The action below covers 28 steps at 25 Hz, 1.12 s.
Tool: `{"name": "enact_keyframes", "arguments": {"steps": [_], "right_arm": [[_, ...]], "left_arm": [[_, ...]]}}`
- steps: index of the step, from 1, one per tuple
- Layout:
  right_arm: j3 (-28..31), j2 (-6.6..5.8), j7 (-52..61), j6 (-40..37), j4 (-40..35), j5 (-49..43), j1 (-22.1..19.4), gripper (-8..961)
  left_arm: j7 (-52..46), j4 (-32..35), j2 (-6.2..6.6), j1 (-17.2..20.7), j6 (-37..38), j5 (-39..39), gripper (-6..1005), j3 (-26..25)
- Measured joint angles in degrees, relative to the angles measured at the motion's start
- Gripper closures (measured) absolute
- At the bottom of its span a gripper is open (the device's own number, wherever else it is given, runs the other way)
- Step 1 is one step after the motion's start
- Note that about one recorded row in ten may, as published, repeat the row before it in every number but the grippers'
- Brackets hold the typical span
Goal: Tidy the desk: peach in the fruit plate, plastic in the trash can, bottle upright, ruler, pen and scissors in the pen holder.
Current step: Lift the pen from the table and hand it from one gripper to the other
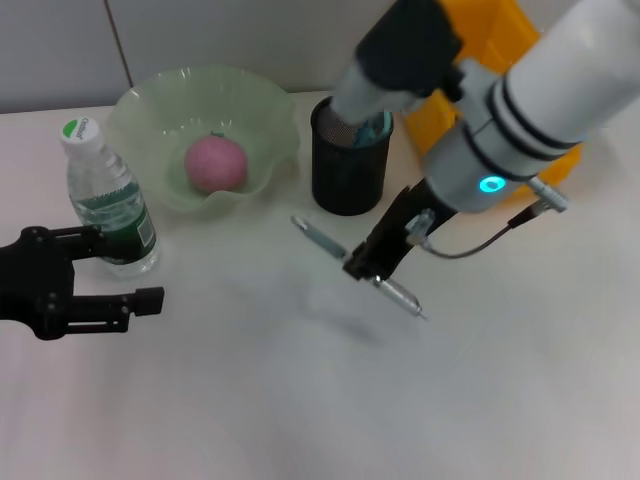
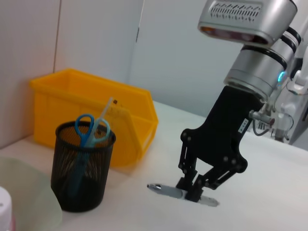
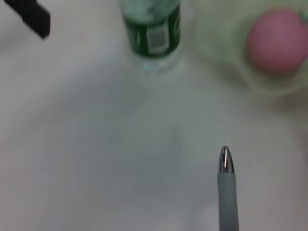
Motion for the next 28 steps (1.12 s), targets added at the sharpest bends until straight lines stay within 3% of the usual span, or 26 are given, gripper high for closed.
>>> {"name": "enact_keyframes", "arguments": {"steps": [11,18,28], "right_arm": [[10.79,0.08,-18.13,0.71,-6.46,14.28,-10.65,828],[18.84,0.04,-37.41,-0.05,-2.88,33.83,-17.72,828],[20.21,-0.07,-49.97,-6.49,5.41,48.32,-19.63,828]], "left_arm": [[0.01,-4.06,0.07,0.16,0.23,-8.37,224,-0.62],[0.78,-7.92,-1.69,0.63,-0.51,-16.05,225,-0.71],[5.42,-16.72,-2.07,-1.93,1.82,-21.35,226,1.08]]}}
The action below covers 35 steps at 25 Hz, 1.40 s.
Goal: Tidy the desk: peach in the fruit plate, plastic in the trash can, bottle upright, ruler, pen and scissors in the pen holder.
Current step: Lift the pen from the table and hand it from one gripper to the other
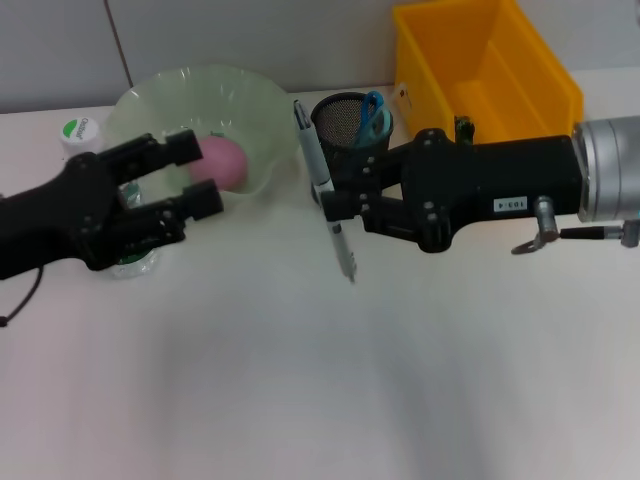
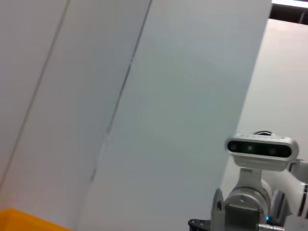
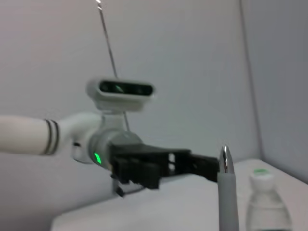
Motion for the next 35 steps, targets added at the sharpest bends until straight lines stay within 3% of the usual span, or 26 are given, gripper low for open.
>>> {"name": "enact_keyframes", "arguments": {"steps": [10,19,30,35], "right_arm": [[-0.43,-0.04,-4.12,-3.02,7.00,4.10,2.03,828],[-0.77,-0.01,-4.92,-3.11,10.44,4.19,3.74,816],[-1.22,-0.01,-5.00,-3.84,10.86,4.19,4.05,786],[-1.29,-0.01,-5.02,-4.01,10.87,4.09,4.05,773]], "left_arm": [[3.51,-3.10,-0.11,-0.37,0.03,-6.49,228,6.97],[6.48,-6.47,-0.12,-2.22,-0.06,-8.22,229,9.70],[7.05,-7.14,-0.20,-3.13,-0.32,-8.11,231,10.02],[7.00,-7.19,-0.20,-3.19,-0.38,-7.94,321,10.10]]}}
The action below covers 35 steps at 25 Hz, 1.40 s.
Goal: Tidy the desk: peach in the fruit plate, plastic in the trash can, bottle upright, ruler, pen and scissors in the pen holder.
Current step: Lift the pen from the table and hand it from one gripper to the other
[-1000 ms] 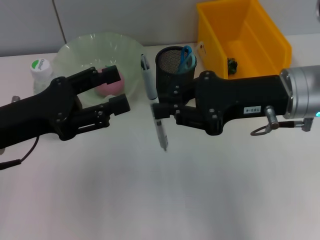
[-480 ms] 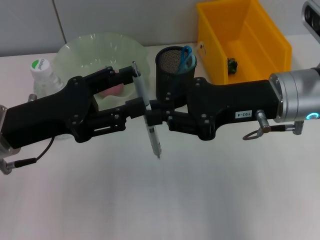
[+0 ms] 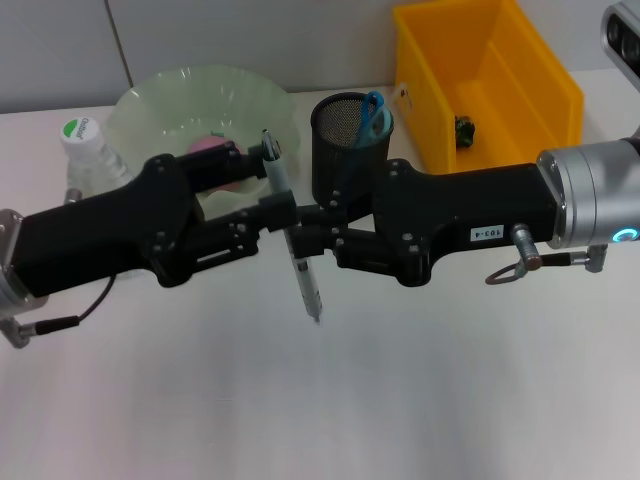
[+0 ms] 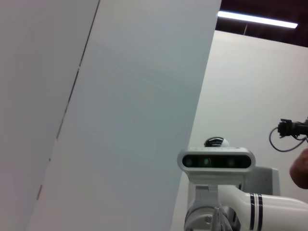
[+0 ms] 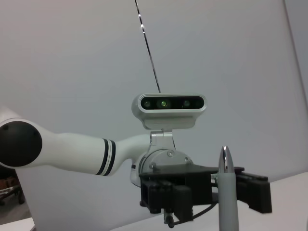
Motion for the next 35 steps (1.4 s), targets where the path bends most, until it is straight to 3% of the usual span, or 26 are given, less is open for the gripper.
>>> {"name": "enact_keyframes", "arguments": {"steps": [14,25,35], "right_arm": [[-0.02,0.00,0.30,-0.54,0.00,-0.35,-0.11,734],[0.00,-0.01,0.46,-0.58,0.00,-0.37,-0.16,704],[-0.05,0.00,0.49,-0.74,0.00,-0.38,-0.06,677]], "left_arm": [[-0.53,-0.04,0.00,-0.35,-1.13,-0.37,476,2.76],[-2.14,-0.03,0.09,-0.54,-1.50,-0.38,829,2.78],[-2.51,0.03,0.09,-0.72,-1.07,-0.39,864,2.66]]}}
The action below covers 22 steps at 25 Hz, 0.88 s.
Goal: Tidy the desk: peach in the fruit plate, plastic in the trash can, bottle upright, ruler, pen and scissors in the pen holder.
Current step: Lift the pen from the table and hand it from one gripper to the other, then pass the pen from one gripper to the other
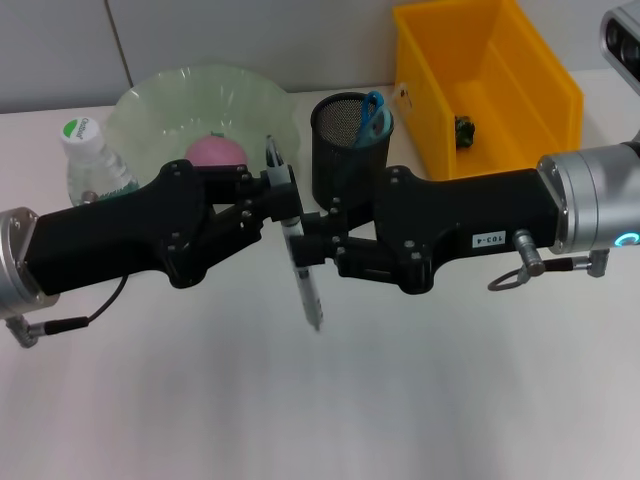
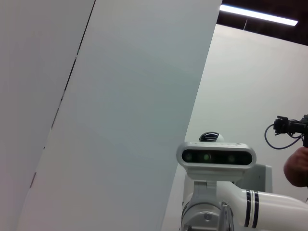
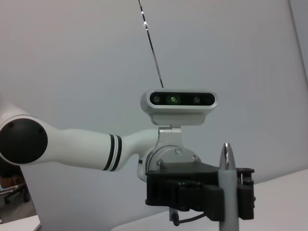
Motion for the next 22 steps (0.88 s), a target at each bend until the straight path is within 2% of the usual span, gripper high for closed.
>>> {"name": "enact_keyframes", "arguments": {"steps": [10,20,22], "right_arm": [[0.39,0.03,-0.23,0.53,-0.01,-0.42,-0.25,650],[1.80,0.01,-0.83,-0.43,0.08,0.98,-1.76,229],[2.80,0.00,-1.92,-1.09,0.61,2.09,-2.49,222]], "left_arm": [[-0.25,0.08,0.00,-0.09,0.50,-0.79,864,-0.08],[-0.30,-0.17,0.00,1.37,0.59,-4.82,863,-0.24],[-0.38,-0.88,0.02,1.97,0.59,-6.97,863,-0.33]]}}
